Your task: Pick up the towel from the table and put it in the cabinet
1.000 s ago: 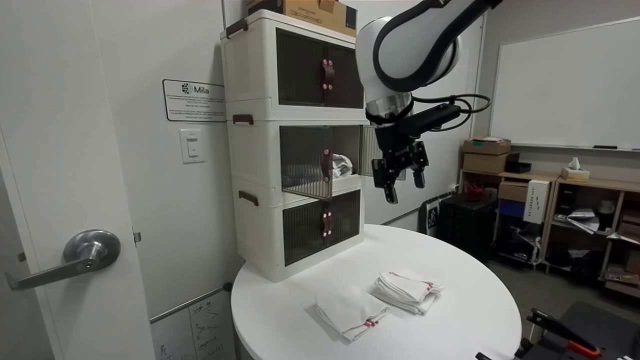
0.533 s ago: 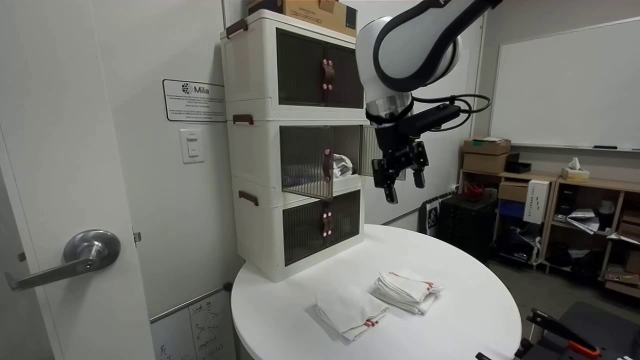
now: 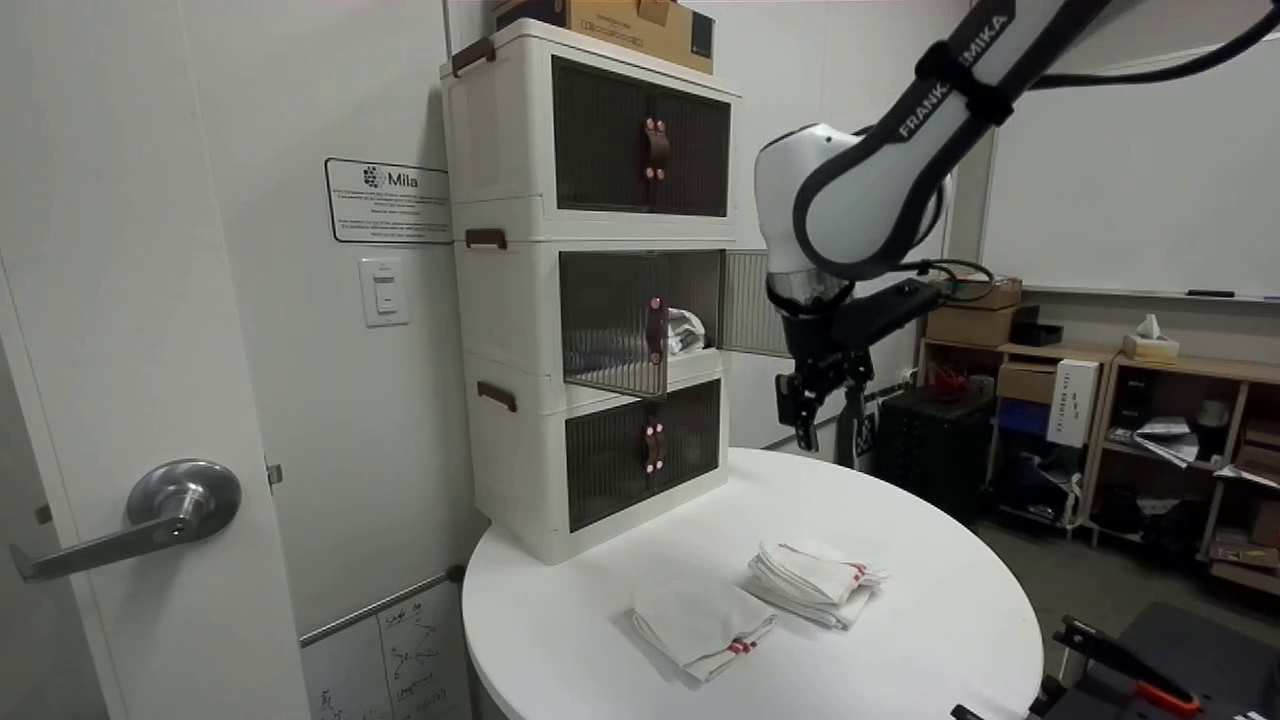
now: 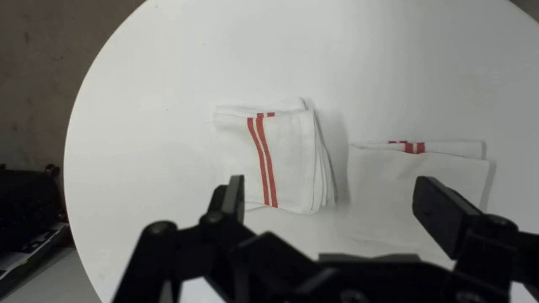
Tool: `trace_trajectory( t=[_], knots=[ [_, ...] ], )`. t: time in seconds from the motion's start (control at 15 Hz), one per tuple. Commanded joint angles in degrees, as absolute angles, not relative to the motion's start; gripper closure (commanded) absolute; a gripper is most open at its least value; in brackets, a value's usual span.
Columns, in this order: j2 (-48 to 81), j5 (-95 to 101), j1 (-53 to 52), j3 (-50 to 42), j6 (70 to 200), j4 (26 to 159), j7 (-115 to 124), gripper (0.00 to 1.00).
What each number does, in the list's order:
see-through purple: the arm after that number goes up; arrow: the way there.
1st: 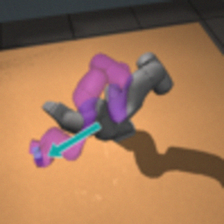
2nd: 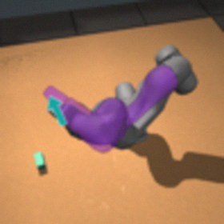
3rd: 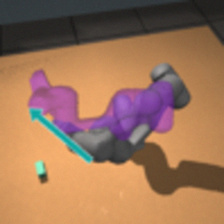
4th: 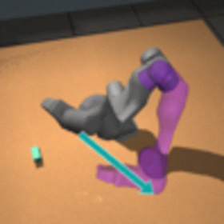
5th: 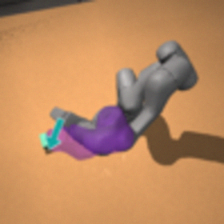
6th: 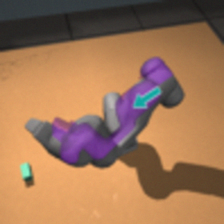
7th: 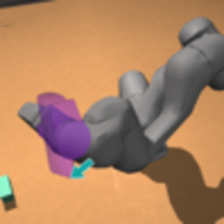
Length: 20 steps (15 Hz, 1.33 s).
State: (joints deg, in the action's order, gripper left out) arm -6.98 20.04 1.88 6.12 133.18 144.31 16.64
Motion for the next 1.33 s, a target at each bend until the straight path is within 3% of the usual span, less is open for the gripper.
trace_trajectory(
  t=[0.0, 0.8, 1.27],
  knots=[
    [-1.92, 24.88, 3.76, 2.12, 142.14, 147.07, 14.43, 0.0],
    [18.66, 38.33, 1.84, -9.19, 162.92, 144.1, 14.25, 0.0],
    [29.57, 42.13, 2.45, -7.99, 166.83, 137.66, 13.35, 0.0]
  ],
)
